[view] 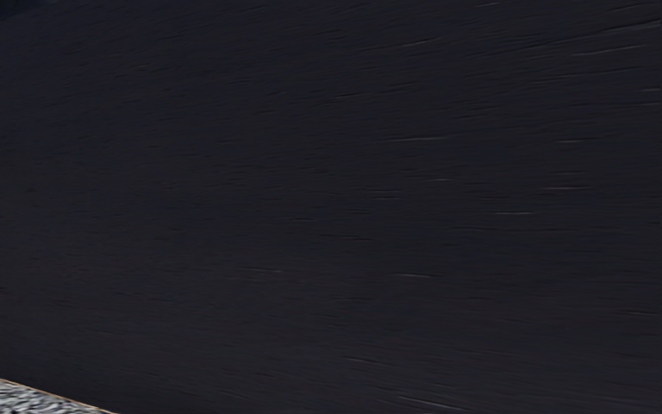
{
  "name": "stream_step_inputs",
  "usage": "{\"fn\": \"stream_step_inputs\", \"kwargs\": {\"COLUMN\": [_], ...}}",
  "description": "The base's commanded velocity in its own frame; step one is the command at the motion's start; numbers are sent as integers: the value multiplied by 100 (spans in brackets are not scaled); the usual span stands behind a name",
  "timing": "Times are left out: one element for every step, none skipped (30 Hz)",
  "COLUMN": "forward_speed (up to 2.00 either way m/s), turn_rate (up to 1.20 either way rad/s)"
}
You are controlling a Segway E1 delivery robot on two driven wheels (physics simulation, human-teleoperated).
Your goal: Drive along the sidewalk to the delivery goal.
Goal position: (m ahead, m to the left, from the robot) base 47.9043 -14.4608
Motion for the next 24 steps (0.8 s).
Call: {"fn": "stream_step_inputs", "kwargs": {"forward_speed": [0, 0, 0, 0, 0, 0, 0, 0, 0, 0, 0, 0, 0, 0, 0, 0, 0, 0, 0, 0, 0, 0, 0, 0], "turn_rate": [80, 80, 80, 80, 80, 80, 80, 80, 80, 80, 80, 80, 80, 80, 80, 80, 80, 80, 80, 80, 80, 80, 80, 80]}}
